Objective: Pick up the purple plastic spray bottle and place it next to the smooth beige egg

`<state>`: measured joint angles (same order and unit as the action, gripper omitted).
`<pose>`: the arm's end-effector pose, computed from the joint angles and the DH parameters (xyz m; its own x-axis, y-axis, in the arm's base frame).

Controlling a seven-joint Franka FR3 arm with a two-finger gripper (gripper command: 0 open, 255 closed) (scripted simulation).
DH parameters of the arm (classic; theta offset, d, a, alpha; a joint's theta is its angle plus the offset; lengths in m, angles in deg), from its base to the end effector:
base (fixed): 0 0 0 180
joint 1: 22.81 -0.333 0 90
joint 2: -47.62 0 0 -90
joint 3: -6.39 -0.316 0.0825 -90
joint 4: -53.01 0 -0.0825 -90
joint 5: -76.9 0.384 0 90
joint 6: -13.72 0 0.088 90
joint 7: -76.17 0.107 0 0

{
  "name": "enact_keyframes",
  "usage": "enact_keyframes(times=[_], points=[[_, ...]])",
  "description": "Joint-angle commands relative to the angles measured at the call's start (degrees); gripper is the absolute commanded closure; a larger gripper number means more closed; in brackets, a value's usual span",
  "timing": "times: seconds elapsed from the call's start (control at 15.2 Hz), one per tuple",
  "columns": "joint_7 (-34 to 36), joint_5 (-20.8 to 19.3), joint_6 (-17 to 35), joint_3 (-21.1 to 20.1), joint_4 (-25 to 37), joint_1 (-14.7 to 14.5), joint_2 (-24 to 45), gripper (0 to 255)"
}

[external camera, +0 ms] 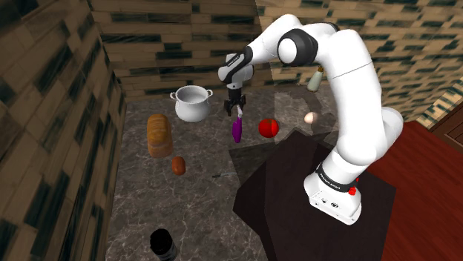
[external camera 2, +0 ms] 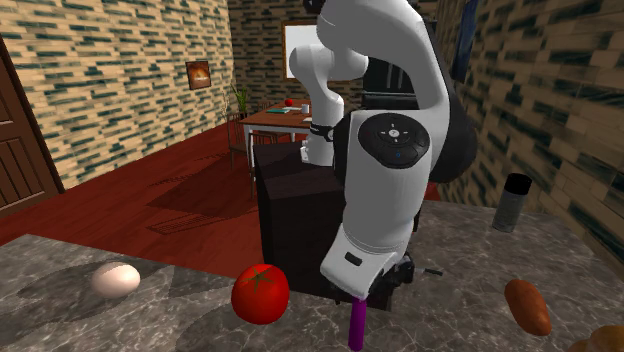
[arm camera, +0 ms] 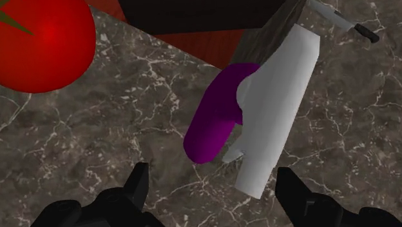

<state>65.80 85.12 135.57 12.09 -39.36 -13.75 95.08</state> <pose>0.6323 -0.1547 0.1187 0.9463 -0.1324 -0.2950 -0.1608 -0.9842 -0.0741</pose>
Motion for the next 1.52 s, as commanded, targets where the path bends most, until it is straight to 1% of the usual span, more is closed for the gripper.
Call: enact_keyframes(times=[0.0, 0.07, 0.59, 1.06, 1.12, 1.45], points=[[-0.1, 0.4, -0.9, -0.3, 5.4, 0.7, 5.3, 0], [0.0, 0.5, -1.2, -0.4, 6.6, 0.9, 6.4, 0], [-0.3, 0.9, 3.0, -0.8, 5.3, 0.8, 9.3, 0], [-0.3, 0.9, 3.0, -0.8, 5.3, 0.8, 9.3, 0], [-0.3, 0.9, 3.0, -0.8, 5.3, 0.8, 9.3, 255], [-0.3, 0.9, 3.0, -0.8, 5.4, 0.8, 9.3, 255]])
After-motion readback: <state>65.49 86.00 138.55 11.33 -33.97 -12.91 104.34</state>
